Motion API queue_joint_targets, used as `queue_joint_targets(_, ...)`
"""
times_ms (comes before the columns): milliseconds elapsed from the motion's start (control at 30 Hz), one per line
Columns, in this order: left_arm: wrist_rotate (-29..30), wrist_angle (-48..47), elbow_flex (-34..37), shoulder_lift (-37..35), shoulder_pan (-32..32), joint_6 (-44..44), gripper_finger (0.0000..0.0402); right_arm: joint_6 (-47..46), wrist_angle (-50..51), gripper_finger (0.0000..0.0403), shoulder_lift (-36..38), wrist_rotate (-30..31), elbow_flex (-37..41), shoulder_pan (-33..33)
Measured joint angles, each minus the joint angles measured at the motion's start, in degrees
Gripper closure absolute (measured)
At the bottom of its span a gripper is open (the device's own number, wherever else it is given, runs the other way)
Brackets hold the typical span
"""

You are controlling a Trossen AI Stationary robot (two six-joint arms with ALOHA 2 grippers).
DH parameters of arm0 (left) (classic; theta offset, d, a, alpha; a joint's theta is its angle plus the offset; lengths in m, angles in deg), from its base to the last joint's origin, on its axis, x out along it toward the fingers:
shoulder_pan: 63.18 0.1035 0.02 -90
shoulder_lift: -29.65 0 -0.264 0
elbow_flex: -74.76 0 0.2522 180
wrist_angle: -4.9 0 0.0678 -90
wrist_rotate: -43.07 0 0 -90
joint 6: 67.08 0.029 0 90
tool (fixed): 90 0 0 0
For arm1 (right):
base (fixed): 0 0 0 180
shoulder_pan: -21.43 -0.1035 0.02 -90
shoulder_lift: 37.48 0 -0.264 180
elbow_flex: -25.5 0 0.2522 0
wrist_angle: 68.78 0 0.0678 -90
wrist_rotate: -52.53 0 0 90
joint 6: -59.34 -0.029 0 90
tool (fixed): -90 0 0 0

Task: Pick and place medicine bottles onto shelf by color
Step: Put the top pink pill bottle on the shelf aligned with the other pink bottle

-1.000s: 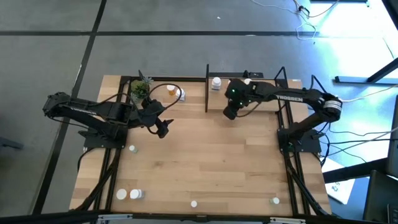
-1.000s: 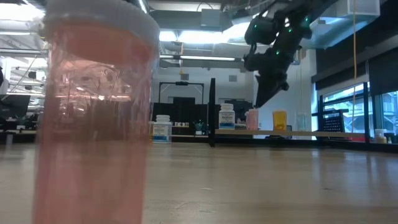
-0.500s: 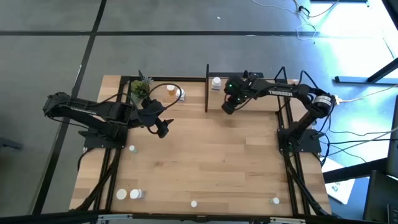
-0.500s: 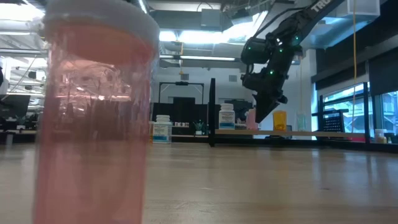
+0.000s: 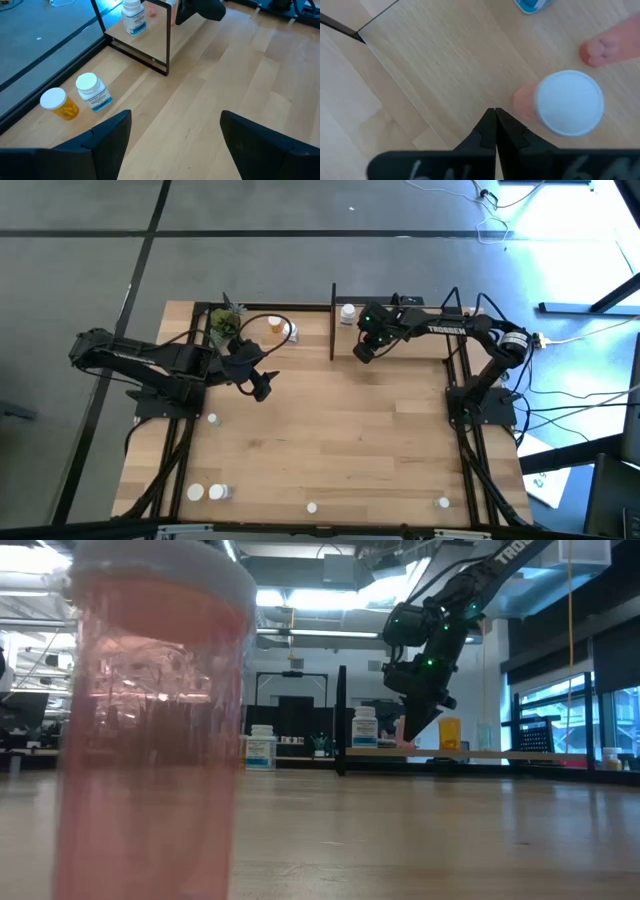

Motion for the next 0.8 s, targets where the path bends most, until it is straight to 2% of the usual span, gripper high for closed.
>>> queue_joint_targets(800, 0.0, 0.0, 0.0, 0.0, 0.0, 0.1, 0.0103, 2.6, -0.5, 0.0401, 0.0, 1.6, 0.0, 0.9)
